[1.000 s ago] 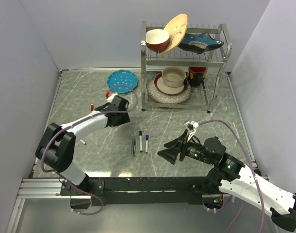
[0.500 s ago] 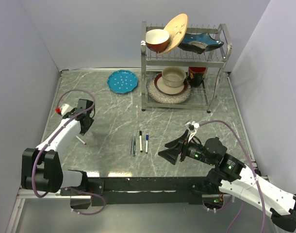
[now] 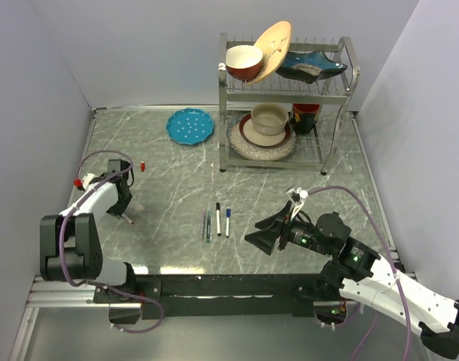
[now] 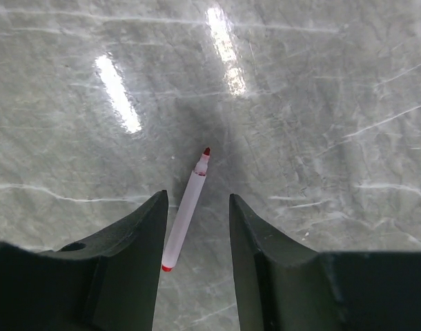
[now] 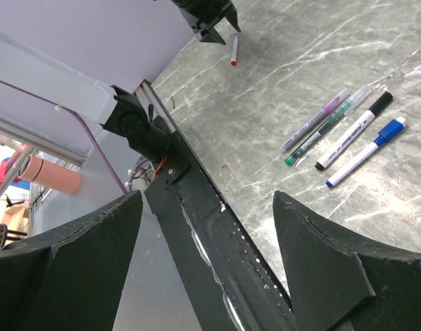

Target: Insert the pens into the pen caps

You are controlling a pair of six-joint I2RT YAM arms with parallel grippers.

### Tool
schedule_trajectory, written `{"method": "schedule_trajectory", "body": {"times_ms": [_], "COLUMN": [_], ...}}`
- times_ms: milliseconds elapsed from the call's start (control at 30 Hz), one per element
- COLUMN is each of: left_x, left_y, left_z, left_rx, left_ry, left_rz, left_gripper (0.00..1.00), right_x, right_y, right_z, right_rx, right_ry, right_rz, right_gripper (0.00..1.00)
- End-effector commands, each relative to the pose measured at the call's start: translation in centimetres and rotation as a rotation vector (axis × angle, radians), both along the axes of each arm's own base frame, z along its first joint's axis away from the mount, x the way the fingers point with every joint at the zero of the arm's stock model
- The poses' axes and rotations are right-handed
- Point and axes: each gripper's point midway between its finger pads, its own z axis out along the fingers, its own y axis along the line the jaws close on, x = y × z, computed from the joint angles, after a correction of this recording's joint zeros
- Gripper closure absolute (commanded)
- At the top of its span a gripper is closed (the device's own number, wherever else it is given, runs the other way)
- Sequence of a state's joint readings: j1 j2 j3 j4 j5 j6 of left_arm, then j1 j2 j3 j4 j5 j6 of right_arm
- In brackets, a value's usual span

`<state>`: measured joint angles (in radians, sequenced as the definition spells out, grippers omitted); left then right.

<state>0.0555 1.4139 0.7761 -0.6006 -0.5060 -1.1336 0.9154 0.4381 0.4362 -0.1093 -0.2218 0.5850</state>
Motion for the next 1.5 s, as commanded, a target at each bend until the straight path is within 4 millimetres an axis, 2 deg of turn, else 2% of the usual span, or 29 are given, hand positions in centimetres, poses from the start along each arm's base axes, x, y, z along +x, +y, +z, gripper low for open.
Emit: {"method": "schedule_trajectory", "body": {"times_ms": [0, 167, 367, 500, 600, 733, 767, 833, 867, 900, 933, 1000, 1067, 1100, 1133, 1167, 1200, 1267, 1300, 1333, 1467], "left_x": [0.9, 1.2, -0.2, -0.3, -0.1, 0.8, 0.8, 2.1, 1.9, 2.3, 3.2, 3.1, 3.5, 3.5, 3.5, 3.0, 2.8, 1.8, 1.0, 0.3, -2.3], "left_y": [-0.3, -0.7, -0.9, -1.2, -1.7, -2.9, -3.8, -5.0, -6.3, -7.2, -8.0, -10.3, -11.7, -13.5, -14.4, -16.6, -17.7, -20.7, -21.9, -22.5, -26.2], "left_z": [-0.9, -2.5, -4.0, -4.2, -4.3, -3.9, -4.0, -3.1, -3.2, -2.7, -1.4, -0.5, 1.8, 3.7, 4.7, 5.8, 7.8, 10.0, 11.8, 11.7, 14.1], "left_rx": [-0.028, -0.068, -0.085, -0.102, -0.124, -0.171, -0.210, -0.233, -0.286, -0.294, -0.301, -0.325, -0.316, -0.334, -0.336, -0.360, -0.363, -0.409, -0.440, -0.474, -0.595], "left_ry": [-0.009, 0.007, 0.077, 0.065, 0.044, -0.012, -0.023, -0.100, -0.116, -0.141, -0.210, -0.253, -0.352, -0.419, -0.466, -0.503, -0.577, -0.686, -0.755, -0.770, -0.884], "left_rz": [-0.021, -0.031, 0.010, 0.010, -0.015, -0.087, -0.119, -0.211, -0.263, -0.325, -0.375, -0.471, -0.554, -0.633, -0.683, -0.784, -0.842, -0.962, -1.015, -1.021, -1.168], "left_gripper": [0.56, 0.59, 0.69, 0.82, 0.97, 0.99, 0.99, 0.99, 0.99, 0.99, 0.99, 0.99, 0.99, 0.99, 0.99, 0.99, 0.99, 0.99, 0.99, 0.99, 0.99], "right_x": [0.4, 0.4, 0.6, 0.6, 0.5, 0.1, 0.1, 0.0, 0.0, 0.0, 0.1, 0.3, 0.6, 0.9, 1.2, 1.3, 1.4, 1.6, 1.7, 2.0, 2.5], "right_y": [0.1, 0.1, -0.1, -0.1, 0.2, 0.7, 1.0, 1.3, 1.5, 1.7, 1.8, 2.1, 2.5, 2.7, 3.1, 3.4, 3.7, 4.7, 5.1, 5.8, 7.8], "right_z": [0.9, 0.8, 0.9, 1.1, 1.2, 1.0, 0.6, 0.6, 0.3, 0.3, 0.3, 0.2, -0.1, 0.4, -0.1, 0.3, 0.3, 0.2, 0.1, -0.1, -0.5], "right_rx": [0.016, 0.013, -0.001, 0.007, 0.003, 0.009, 0.001, 0.015, 0.011, 0.017, 0.015, 0.009, -0.009, 0.004, -0.012, -0.004, -0.004, -0.004, -0.002, 0.004, 0.005], "right_ry": [-0.037, -0.036, -0.043, -0.043, -0.035, -0.021, -0.009, 0.003, 0.011, 0.020, 0.024, 0.035, 0.048, 0.040, 0.054, 0.047, 0.052, 0.063, 0.067, 0.069, 0.089], "right_rz": [-0.011, -0.006, -0.019, -0.020, -0.008, 0.032, 0.037, 0.049, 0.055, 0.056, 0.055, 0.054, 0.055, 0.051, 0.047, 0.053, 0.059, 0.085, 0.096, 0.106, 0.154], "right_gripper": [0.16, 0.16, 0.16, 0.16, 0.16, 0.16, 0.16, 0.16, 0.16, 0.16, 0.16, 0.16, 0.15, 0.15, 0.14, 0.14, 0.15, 0.14, 0.15, 0.16, 0.21]}}
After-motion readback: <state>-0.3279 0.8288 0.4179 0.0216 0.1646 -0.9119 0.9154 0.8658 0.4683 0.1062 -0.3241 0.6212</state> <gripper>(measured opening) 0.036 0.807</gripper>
